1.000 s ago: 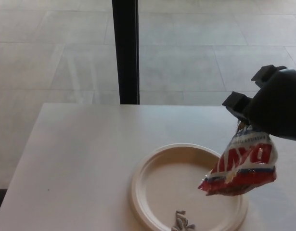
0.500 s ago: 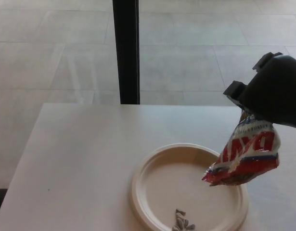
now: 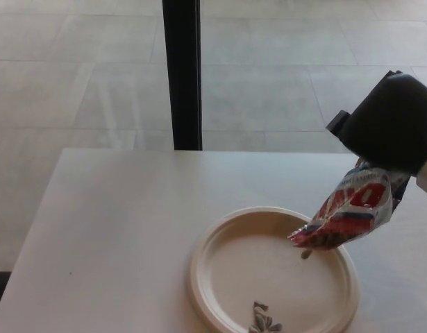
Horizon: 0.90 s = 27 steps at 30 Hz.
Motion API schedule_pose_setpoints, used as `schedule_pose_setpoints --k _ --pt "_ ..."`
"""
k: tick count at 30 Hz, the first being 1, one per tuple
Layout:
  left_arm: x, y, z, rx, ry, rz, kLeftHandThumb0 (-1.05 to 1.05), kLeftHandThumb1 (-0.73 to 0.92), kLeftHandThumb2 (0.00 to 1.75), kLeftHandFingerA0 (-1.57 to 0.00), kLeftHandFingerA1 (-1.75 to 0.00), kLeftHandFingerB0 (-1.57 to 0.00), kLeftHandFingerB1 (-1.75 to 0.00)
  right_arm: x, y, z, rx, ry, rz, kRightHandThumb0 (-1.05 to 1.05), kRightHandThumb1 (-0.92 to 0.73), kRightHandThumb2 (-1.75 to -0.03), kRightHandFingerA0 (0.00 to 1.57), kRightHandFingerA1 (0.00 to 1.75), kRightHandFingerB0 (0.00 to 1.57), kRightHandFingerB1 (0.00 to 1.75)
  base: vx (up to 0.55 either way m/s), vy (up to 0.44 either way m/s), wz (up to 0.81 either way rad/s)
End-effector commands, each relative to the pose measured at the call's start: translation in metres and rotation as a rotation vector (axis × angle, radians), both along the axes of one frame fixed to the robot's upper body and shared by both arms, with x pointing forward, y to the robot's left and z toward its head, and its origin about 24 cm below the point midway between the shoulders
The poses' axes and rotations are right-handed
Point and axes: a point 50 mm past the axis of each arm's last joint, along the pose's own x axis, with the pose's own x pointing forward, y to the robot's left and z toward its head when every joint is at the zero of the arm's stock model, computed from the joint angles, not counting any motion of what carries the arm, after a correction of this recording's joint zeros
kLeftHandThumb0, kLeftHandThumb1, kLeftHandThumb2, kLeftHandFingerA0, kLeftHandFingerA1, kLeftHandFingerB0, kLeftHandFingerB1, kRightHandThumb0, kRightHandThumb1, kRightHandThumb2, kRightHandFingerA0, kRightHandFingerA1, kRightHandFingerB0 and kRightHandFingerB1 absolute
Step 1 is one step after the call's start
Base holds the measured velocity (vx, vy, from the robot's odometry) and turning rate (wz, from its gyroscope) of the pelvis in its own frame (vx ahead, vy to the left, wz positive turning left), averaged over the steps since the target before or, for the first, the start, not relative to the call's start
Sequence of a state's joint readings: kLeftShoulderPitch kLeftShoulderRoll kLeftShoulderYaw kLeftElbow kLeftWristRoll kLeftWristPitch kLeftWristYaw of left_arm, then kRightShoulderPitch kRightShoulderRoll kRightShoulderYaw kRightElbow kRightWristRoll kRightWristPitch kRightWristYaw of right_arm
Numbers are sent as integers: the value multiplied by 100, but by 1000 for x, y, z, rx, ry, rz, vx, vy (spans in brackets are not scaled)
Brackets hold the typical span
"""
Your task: The robot uses its right hand to pick up a bag of sunflower seeds kept in the middle of the desk and tilts it over a plate kept next to it to pour out a few seeds and then puts the bag of seeds back on the desk
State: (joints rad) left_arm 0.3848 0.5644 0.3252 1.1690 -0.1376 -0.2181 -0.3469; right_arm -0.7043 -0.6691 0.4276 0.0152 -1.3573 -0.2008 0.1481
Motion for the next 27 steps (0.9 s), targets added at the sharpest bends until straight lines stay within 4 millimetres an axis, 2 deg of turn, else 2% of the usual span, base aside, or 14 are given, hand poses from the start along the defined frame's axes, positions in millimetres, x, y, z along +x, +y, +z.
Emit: schedule_pose_setpoints --k 1,12,13,14,15,16,17,18,19,20,21,25,26,27 --pt "1 7 5 39 8 4 -63 82 76 -35 -65 -39 -60 1 1 4 -11 -52 -90 -51 -71 -62 94 175 76 157 0 0 0" --pt "2 7 6 37 12 -18 -67 79 74 -34 -65 -36 -59 0 10 -1 30 -14 -101 -45 -70 -68 97 175 76 158 0 0 0" --pt "2 8 6 34 8 -8 -64 80 75 -36 -67 -39 -60 0 11 -1 19 -18 -98 -54 -51 -97 126 142 97 124 0 0 0" --pt "1 8 7 39 12 -4 -62 85 73 -35 -65 -39 -59 -1 11 -2 -6 -15 -105 -47 -72 -65 97 175 76 152 0 0 0" --pt "2 9 6 42 22 -5 -62 85 73 -35 -65 -39 -59 -1 12 -2 -23 -9 -116 -47 -72 -65 97 175 76 152 0 0 0" --pt "1 9 6 38 12 2 -62 85 76 -34 -66 -38 -60 -1 12 -5 -28 -2 -114 -54 -51 -95 124 142 90 121 0 0 0" --pt "1 9 7 35 1 8 -60 78 75 -34 -67 -38 -61 -2 13 -7 -42 6 -113 -48 -72 -61 96 175 73 153 0 0 0" --pt "1 8 8 29 -16 15 -60 78 75 -34 -67 -38 -61 -3 13 -9 -64 19 -113 -48 -72 -61 96 175 73 153 0 0 0" --pt "1 9 8 31 -10 11 -60 81 82 -33 -66 -37 -61 -3 13 -10 -54 25 -110 -55 -51 -95 124 143 91 123 0 0 0" --pt "1 9 8 32 -1 6 -60 81 82 -33 -66 -37 -61 -4 14 -11 -39 35 -105 -55 -51 -95 124 143 91 123 0 0 0" --pt "1 9 8 33 -3 4 -60 80 83 -34 -67 -38 -62 -5 14 -11 -37 35 -109 -46 -71 -67 95 175 72 153 0 0 0" --pt "0 7 8 30 0 -19 -63 80 77 -33 -67 -37 -61 -3 6 -9 58 59 -124 -42 -69 -72 95 175 74 157 0 0 0" --pt "-2 7 7 28 7 -13 -64 80 80 -33 -66 -37 -61 -3 5 -10 67 77 -139 -49 -51 -98 122 139 100 126 0 0 0" --pt "-2 7 7 28 7 -13 -64 80 80 -33 -66 -37 -61 -3 5 -10 67 78 -139 -49 -51 -98 122 139 100 126 0 0 0"
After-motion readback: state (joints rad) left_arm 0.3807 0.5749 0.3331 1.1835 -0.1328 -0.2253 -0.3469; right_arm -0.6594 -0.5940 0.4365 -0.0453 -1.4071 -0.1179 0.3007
